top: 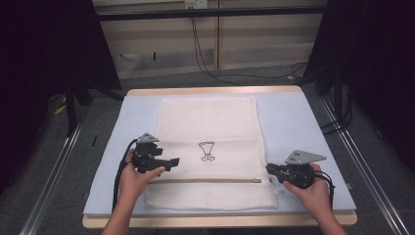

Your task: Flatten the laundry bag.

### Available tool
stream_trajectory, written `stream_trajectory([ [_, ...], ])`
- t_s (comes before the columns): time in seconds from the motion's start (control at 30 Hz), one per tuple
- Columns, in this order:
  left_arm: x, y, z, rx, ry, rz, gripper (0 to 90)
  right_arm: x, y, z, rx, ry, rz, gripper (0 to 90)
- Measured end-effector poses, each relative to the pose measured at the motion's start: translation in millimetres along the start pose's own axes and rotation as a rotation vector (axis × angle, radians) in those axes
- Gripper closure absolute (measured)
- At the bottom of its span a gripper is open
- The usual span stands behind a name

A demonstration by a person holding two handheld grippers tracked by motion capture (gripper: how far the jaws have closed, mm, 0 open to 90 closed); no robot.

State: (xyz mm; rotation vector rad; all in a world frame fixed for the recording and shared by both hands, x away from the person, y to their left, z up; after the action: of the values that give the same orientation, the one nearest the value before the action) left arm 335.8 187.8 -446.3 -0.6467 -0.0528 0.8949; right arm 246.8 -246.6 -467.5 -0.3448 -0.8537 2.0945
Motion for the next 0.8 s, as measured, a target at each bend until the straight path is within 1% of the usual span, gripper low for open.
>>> stream_trajectory([
  [0.07, -1.4, -0.6, 0.3, -0.008, 0.027, 0.011, 15.2, 1.2, -1.0, 1.4, -0.014, 0.014, 0.0, 89.5],
  [0.1, -1.9, -0.8, 0.0, -0.009, 0.041, 0.007, 15.2, 1.2, -1.3, 2.0, -0.013, 0.011, -0.005, 90.0],
  [0.17, -4.1, -1.2, -0.5, -0.011, 0.052, 0.023, 13.6, 1.8, -2.0, 2.9, -0.029, 0.011, -0.013, 90.0],
  [0.2, -5.3, -1.7, -1.1, -0.015, 0.055, 0.017, 12.6, 2.2, -2.1, 3.2, -0.027, 0.009, -0.006, 90.0],
  [0.27, -8.6, -3.0, -2.0, -0.012, 0.083, 0.019, 13.0, 3.2, -1.5, 2.5, -0.016, 0.003, 0.001, 90.0],
  [0.33, -11.6, -4.2, -3.2, -0.001, 0.089, 0.009, 12.8, 4.4, 0.1, 1.1, 0.008, -0.012, 0.015, 90.0],
  [0.37, -13.2, -4.9, -3.8, 0.004, 0.097, 0.014, 13.0, 4.5, 0.7, 0.7, 0.012, -0.01, 0.015, 90.0],
  [0.4, -14.7, -5.7, -4.2, 0.008, 0.106, 0.018, 13.2, 5.1, 1.8, 0.4, 0.016, -0.007, 0.005, 90.0],
  [0.43, -16.0, -6.4, -4.3, 0.013, 0.122, 0.017, 14.2, 5.1, 2.7, 0.7, 0.023, -0.004, 0.002, 90.0],
  [0.47, -16.0, -6.4, -4.3, 0.013, 0.122, 0.017, 14.9, 5.1, 2.7, 0.7, 0.023, -0.004, 0.002, 90.0],
  [0.53, -20.5, -8.5, -4.9, 0.001, 0.143, 0.025, 13.6, 4.2, 4.0, 1.3, 0.021, -0.006, -0.005, 90.0],
  [0.57, -25.3, -10.6, -6.4, 0.011, 0.162, 0.016, 13.8, 3.7, 4.8, 1.9, 0.022, -0.014, -0.006, 90.0],
  [0.7, -34.5, -15.5, -10.4, 0.02, 0.176, -0.006, 12.9, 4.3, 5.6, 1.9, 0.023, -0.011, 0.004, 90.0],
  [0.73, -36.4, -16.1, -10.8, 0.015, 0.178, 0.0, 12.3, 4.5, 5.6, 1.9, 0.023, -0.013, 0.005, 90.0],
  [0.77, -37.8, -16.8, -11.2, 0.015, 0.177, -0.009, 12.0, 4.7, 5.7, 2.0, 0.023, -0.016, 0.004, 90.0],
  [0.8, -39.3, -17.5, -11.8, 0.019, 0.189, -0.012, 11.7, 4.8, 5.7, 2.2, 0.023, -0.017, 0.003, 90.0],
])
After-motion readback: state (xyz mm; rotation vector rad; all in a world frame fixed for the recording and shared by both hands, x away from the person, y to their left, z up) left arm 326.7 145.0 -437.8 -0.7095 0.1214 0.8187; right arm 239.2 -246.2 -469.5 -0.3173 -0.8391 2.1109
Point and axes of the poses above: each handheld gripper's, and its own axes: z roughly backward along the jaws, y roughly out of its underside, x roughly to its left, the point moved 1 cm from there along -z, roughly forward along the jaws, and after that the axes turned 11 degrees about x, right-handed, at the moved point
